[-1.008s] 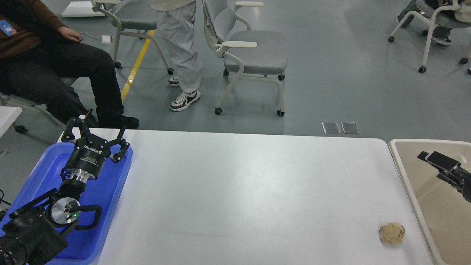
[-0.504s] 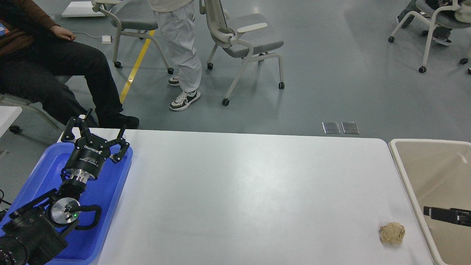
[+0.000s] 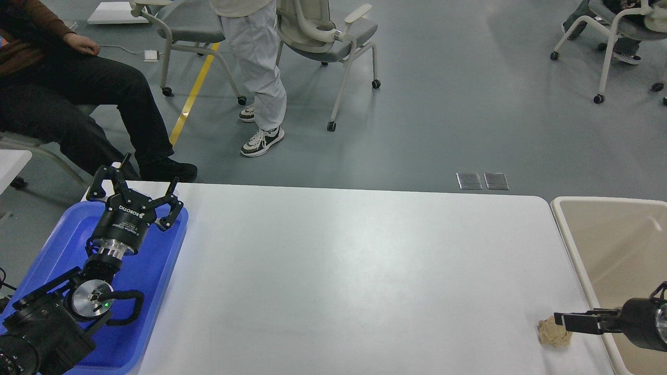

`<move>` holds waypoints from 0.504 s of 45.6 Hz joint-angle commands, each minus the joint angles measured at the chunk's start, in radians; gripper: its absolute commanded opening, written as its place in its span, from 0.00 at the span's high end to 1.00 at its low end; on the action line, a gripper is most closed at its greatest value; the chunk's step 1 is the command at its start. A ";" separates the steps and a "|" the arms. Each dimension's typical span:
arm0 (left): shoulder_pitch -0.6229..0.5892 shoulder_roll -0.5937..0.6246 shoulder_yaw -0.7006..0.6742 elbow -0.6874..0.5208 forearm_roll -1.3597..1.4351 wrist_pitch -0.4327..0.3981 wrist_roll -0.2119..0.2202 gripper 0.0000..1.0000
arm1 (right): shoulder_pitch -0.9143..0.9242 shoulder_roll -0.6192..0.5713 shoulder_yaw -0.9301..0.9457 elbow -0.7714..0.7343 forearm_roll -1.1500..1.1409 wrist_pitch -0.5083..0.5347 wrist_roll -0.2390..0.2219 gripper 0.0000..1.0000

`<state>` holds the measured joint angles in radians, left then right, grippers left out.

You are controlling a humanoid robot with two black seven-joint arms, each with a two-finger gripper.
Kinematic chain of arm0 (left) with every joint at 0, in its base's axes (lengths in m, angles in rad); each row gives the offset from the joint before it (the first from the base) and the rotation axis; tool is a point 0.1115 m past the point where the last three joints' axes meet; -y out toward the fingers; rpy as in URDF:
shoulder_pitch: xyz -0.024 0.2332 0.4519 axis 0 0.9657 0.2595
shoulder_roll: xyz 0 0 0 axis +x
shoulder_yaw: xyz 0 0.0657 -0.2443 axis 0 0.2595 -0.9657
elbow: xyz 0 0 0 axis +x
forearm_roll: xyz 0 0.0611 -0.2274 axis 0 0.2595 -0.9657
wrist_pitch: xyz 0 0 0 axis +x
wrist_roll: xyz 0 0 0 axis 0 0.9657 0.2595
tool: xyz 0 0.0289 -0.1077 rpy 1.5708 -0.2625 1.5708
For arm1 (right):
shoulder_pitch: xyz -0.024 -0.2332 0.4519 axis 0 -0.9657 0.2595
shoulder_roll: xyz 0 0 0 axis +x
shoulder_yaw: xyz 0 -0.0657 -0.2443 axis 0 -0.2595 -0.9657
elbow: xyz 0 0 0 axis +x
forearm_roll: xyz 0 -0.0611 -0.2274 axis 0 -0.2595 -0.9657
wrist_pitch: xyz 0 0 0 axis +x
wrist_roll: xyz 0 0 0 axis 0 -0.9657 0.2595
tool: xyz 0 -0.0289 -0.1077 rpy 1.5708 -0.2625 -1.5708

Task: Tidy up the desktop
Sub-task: 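Close the right gripper on the crumpled tan paper ball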

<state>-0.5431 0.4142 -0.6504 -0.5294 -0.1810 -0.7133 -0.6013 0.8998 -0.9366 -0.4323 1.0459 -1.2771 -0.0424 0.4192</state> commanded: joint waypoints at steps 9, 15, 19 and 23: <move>0.000 0.000 0.000 0.000 0.000 0.000 0.000 0.02 | -0.082 0.102 0.004 -0.125 0.015 -0.017 0.001 0.00; 0.000 0.000 0.000 0.000 0.000 0.000 0.000 0.02 | -0.085 0.130 0.012 -0.130 0.016 -0.022 0.001 0.00; 0.000 0.000 0.000 0.000 0.000 0.000 0.000 0.02 | -0.084 0.139 0.014 -0.132 0.031 -0.022 0.001 0.00; 0.000 0.000 0.000 0.000 0.000 0.000 0.000 0.02 | -0.084 0.142 0.015 -0.145 0.042 -0.024 0.001 0.00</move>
<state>-0.5430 0.4142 -0.6504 -0.5293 -0.1810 -0.7133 -0.6013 0.8270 -0.8259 -0.4235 0.9309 -1.2572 -0.0603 0.4201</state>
